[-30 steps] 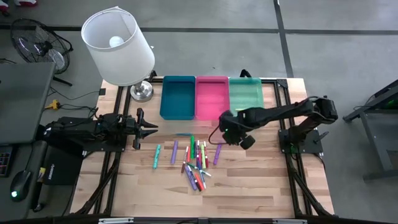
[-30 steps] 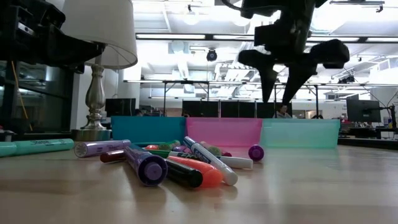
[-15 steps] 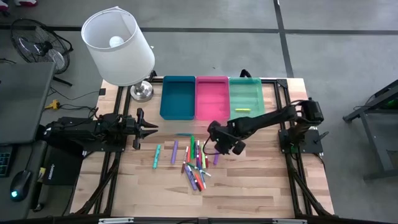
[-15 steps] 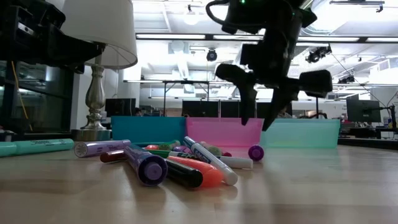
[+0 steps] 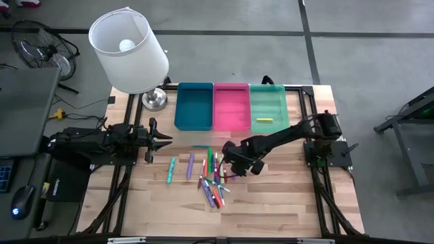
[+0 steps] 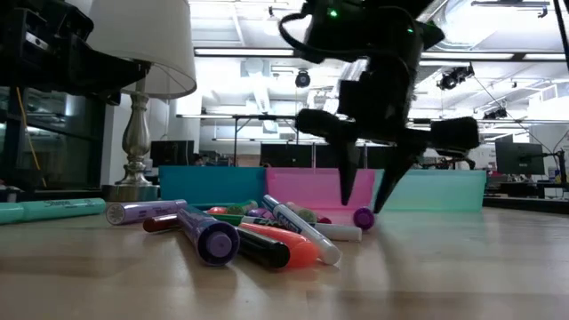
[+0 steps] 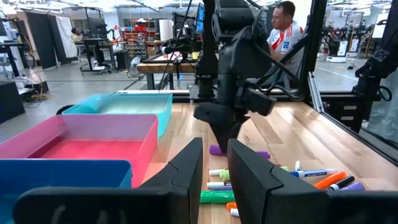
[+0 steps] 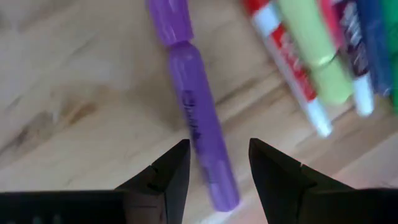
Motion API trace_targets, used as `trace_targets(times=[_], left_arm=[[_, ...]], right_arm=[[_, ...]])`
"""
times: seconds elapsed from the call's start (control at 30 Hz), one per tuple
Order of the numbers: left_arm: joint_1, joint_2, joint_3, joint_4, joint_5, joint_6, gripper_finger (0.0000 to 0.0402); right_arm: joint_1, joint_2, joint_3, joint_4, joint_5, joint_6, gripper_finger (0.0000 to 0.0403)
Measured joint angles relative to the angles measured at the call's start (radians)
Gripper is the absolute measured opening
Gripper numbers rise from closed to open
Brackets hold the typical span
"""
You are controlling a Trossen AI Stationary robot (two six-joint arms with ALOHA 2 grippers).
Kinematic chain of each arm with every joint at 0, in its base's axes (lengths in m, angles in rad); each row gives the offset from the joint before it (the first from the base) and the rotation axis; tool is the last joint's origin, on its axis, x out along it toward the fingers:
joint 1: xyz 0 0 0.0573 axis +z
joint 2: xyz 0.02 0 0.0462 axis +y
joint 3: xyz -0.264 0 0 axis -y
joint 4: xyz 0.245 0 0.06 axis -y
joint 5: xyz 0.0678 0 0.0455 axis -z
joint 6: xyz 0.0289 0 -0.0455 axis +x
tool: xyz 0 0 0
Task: Pick & Place Markers
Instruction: Put the purple highlighter into the pink bin
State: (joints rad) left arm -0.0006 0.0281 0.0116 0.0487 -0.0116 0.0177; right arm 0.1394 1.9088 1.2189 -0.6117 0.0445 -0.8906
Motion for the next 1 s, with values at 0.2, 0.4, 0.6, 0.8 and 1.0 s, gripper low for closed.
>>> trace_targets(times=[0.2, 0.4, 0.6, 0.8, 1.0], left_arm=[[0.000, 0.000, 0.000, 0.000, 0.000, 0.000, 0.0074], [0.000, 0.000, 0.000, 0.000, 0.000, 0.000, 0.0074], [0.000, 0.000, 0.000, 0.000, 0.000, 0.000, 0.0074], [0.000, 0.000, 0.000, 0.000, 0.000, 0.000, 0.0074], [0.000, 0.000, 0.000, 0.000, 0.000, 0.000, 0.0074]], right_arm=[[0.017, 0.055, 0.075, -0.061, -0.090, -0.001, 0.0149], [0.027, 0.092, 0.080, -0.073, -0.108, 0.022, 0.0149], [0.044, 0.099, 0.081, -0.100, -0.094, 0.053, 0.0148], [0.057, 0.101, 0.079, -0.136, -0.082, 0.078, 0.0113], [0.057, 0.102, 0.079, -0.152, -0.088, 0.081, 0.0062]])
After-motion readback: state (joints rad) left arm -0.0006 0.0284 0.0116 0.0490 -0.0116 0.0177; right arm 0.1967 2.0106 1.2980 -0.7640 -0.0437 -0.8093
